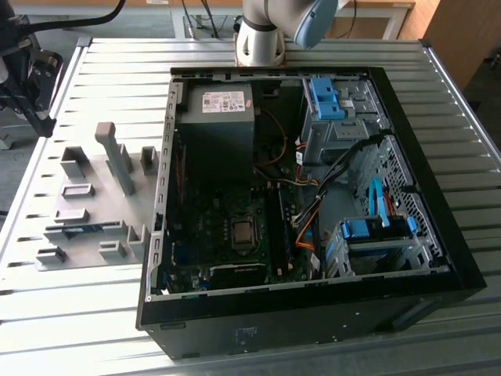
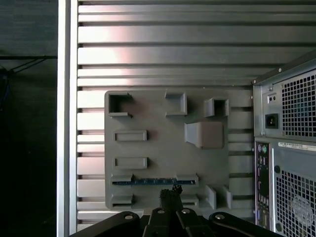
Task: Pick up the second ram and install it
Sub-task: 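Pick up the second ram and move it above second insertion slot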
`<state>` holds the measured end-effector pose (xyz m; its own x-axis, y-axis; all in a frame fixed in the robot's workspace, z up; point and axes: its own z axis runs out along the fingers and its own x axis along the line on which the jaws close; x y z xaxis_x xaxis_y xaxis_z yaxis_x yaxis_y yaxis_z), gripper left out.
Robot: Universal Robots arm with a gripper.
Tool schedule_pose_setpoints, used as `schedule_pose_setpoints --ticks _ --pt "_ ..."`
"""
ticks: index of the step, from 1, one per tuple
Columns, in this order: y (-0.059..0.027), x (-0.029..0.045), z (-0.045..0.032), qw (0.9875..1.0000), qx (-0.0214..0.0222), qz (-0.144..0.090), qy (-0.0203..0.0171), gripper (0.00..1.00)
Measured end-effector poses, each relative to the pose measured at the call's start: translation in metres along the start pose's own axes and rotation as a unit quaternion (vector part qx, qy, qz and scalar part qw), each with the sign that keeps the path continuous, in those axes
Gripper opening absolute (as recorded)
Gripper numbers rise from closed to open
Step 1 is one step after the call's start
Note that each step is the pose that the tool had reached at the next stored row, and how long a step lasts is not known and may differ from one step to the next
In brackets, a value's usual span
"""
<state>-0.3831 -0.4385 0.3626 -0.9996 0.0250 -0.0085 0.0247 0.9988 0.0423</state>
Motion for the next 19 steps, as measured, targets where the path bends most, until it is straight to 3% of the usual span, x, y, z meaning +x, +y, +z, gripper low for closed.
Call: schedule_pose_setpoints --ticks 19 --pt "-0.0003 0.0 0.0006 0.9993 -0.0003 -0.038 0.0017 0.11"
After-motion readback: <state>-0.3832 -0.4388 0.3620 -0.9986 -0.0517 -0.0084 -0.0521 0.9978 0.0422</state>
